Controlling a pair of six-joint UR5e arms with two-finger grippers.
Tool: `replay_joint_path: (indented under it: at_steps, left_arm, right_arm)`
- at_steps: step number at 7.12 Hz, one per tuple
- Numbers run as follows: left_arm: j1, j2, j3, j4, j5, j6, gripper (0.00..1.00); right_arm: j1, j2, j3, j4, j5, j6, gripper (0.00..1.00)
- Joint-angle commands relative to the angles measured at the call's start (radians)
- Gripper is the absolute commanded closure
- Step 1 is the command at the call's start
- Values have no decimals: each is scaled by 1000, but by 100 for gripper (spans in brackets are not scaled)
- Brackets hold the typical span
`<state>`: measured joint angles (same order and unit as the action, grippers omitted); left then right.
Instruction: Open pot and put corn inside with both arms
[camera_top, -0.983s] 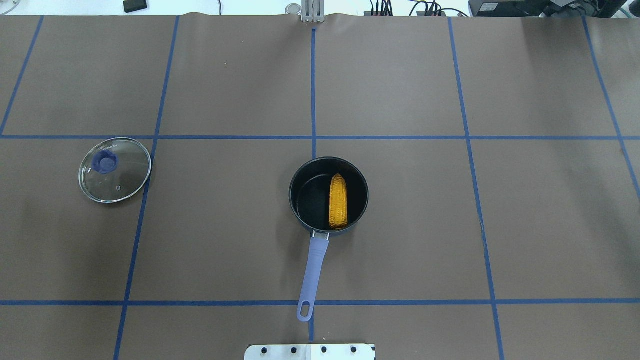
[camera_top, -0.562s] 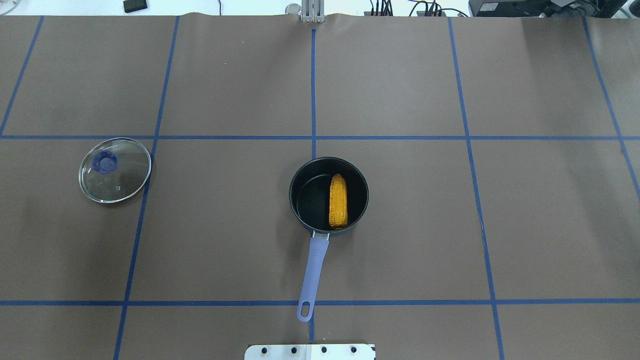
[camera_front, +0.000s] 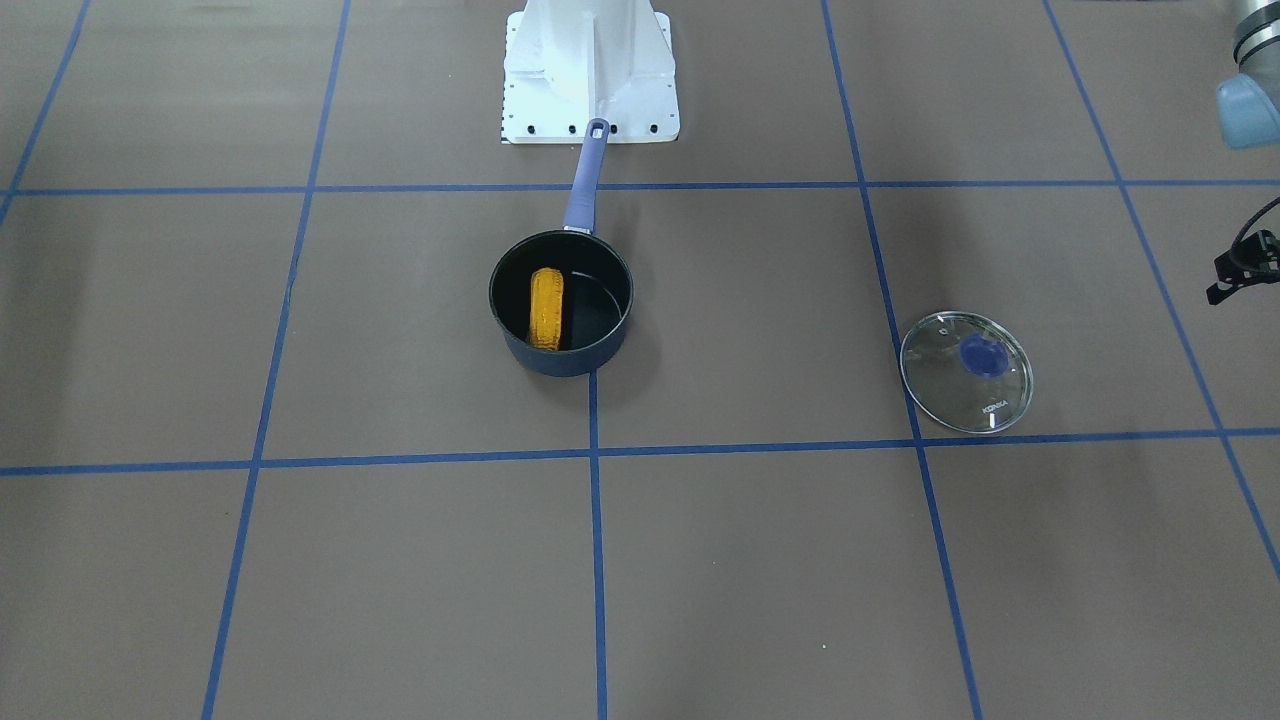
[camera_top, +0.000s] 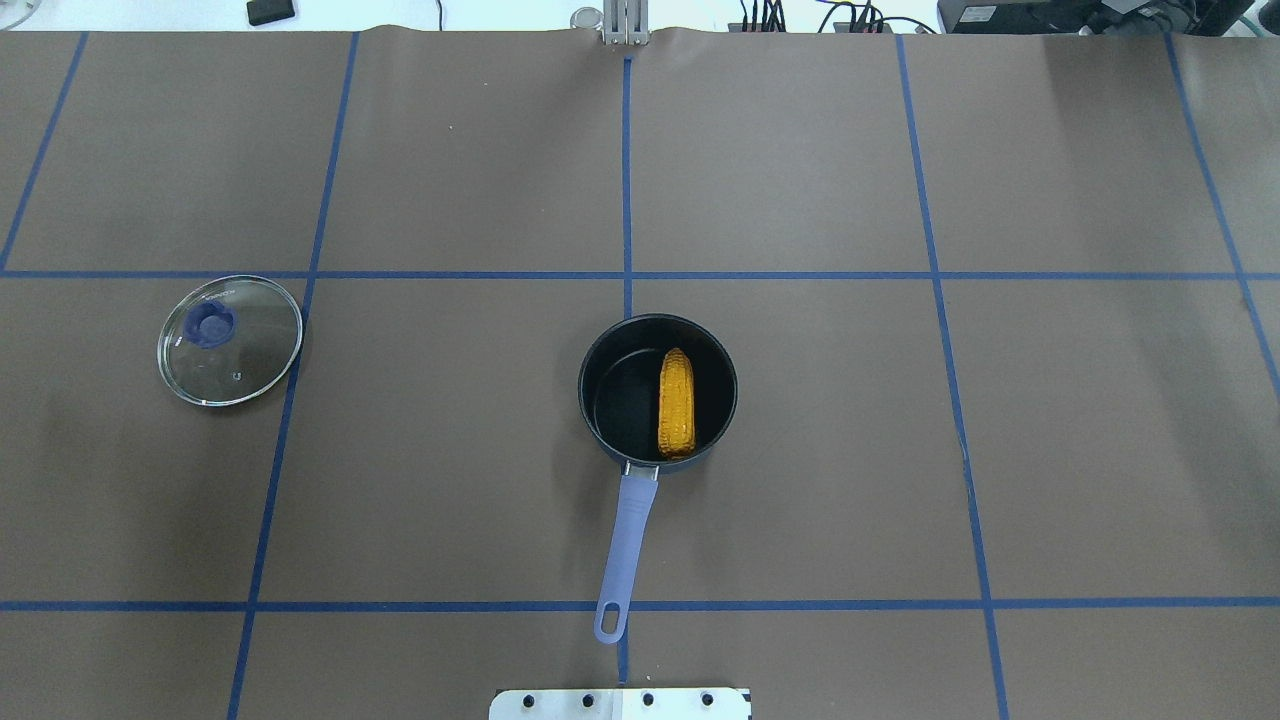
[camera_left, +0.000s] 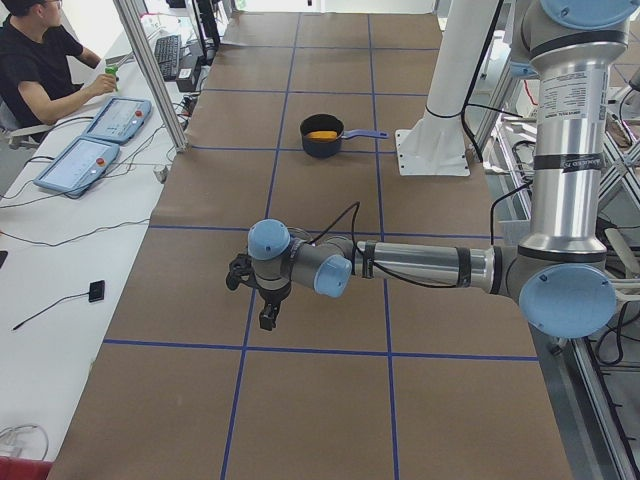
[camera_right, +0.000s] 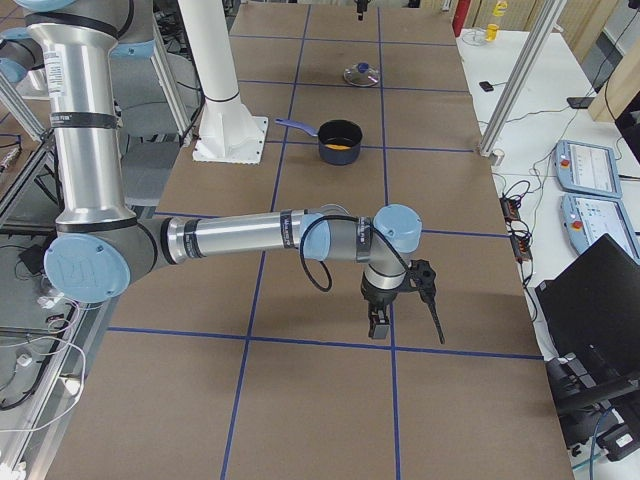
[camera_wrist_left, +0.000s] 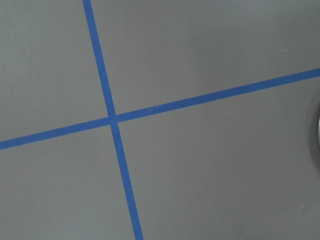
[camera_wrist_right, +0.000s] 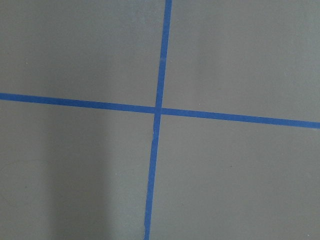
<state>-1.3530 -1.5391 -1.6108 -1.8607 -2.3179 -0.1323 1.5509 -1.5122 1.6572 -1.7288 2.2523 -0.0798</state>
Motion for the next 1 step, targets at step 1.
replay_joint_path:
  at_steps: [1]
  left_arm:
    - [0,0,0,0,0,0,0]
  right_arm:
    - [0,0,0,0,1,-2,0]
